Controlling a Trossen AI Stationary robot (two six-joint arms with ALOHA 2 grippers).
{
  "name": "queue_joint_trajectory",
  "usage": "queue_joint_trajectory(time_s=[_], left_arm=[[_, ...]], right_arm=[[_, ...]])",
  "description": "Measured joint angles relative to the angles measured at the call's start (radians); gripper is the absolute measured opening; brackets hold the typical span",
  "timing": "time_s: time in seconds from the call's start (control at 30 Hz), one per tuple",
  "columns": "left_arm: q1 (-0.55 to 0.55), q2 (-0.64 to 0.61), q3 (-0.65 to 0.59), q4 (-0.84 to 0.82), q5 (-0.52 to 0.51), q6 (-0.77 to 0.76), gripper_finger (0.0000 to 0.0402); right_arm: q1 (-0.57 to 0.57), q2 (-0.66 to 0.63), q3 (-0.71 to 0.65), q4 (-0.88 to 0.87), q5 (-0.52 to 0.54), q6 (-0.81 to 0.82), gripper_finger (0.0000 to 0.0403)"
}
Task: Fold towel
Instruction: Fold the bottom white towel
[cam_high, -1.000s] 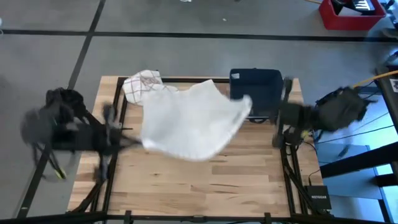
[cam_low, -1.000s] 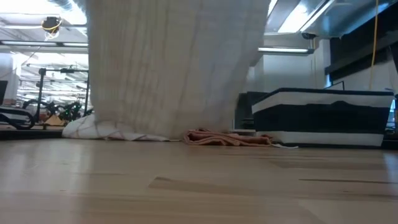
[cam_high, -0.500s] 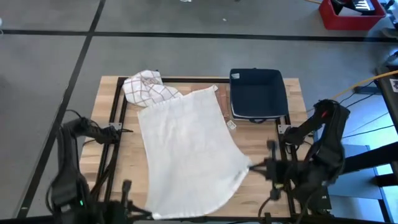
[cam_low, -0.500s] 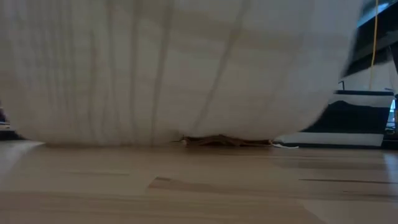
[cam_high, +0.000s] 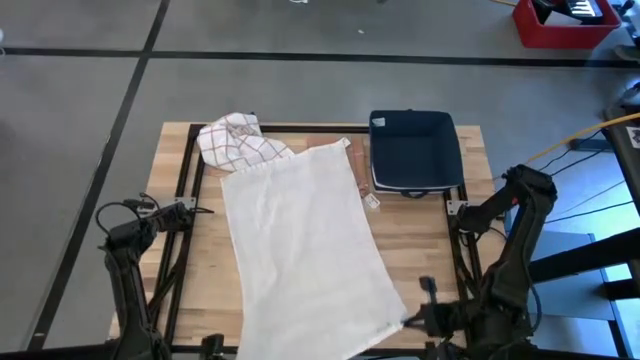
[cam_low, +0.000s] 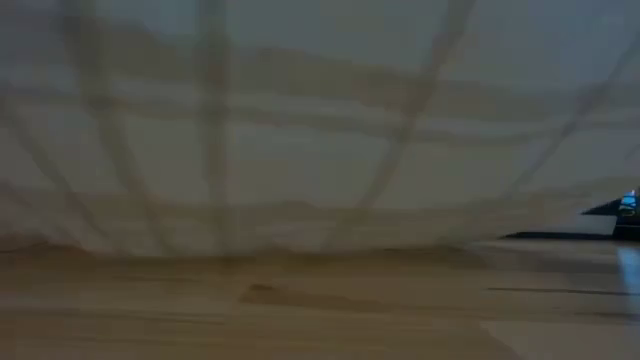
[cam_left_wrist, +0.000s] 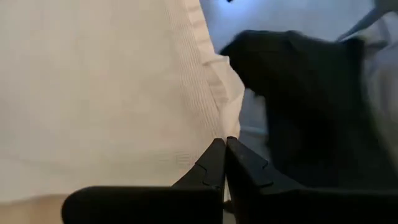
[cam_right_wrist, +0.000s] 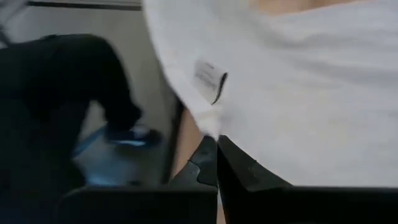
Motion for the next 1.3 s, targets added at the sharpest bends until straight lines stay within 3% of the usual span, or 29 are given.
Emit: queue_joint_trajectory(time_s=[0.1, 0.23, 0.37, 0.57, 0.8, 0.97, 1.13, 1.3], left_arm=[[-0.010, -0.003, 0.000, 0.158, -0.007, 0.014, 0.0000], [-0.030, -0.003, 0.001, 0.435, -0.071, 0.220, 0.0000], [-0.050, -0.001, 0.002, 0.463, -0.104, 0.246, 0.0000], [-0.053, 0.000, 0.001, 0.288, -0.208, 0.186, 0.0000], [-0.027, -0.003, 0.001, 0.053, -0.329, 0.133, 0.0000], [-0.026, -0.003, 0.001, -0.271, -0.462, -0.101, 0.0000], [-0.029, -0.004, -0.002, -0.658, -0.508, -0.502, 0.0000], [-0.004, -0.033, -0.049, -0.643, -0.491, -0.464, 0.0000]], right_arm=[[0.007, 0.041, 0.002, 0.138, -0.071, 0.000, 0.0001], [0.046, 0.083, 0.019, 0.328, -0.079, -0.003, 0.0001], [0.100, 0.124, 0.040, 0.404, -0.050, 0.017, 0.0001], [0.103, 0.134, 0.056, 0.309, 0.085, -0.031, 0.0001], [-0.018, 0.121, 0.056, 0.150, 0.180, -0.130, 0.0001], [-0.147, 0.076, 0.056, -0.064, 0.219, -0.140, 0.0001], [-0.278, 0.020, 0.056, -0.276, 0.277, -0.141, 0.0001], [-0.432, -0.005, 0.055, -0.407, 0.283, -0.166, 0.0001]])
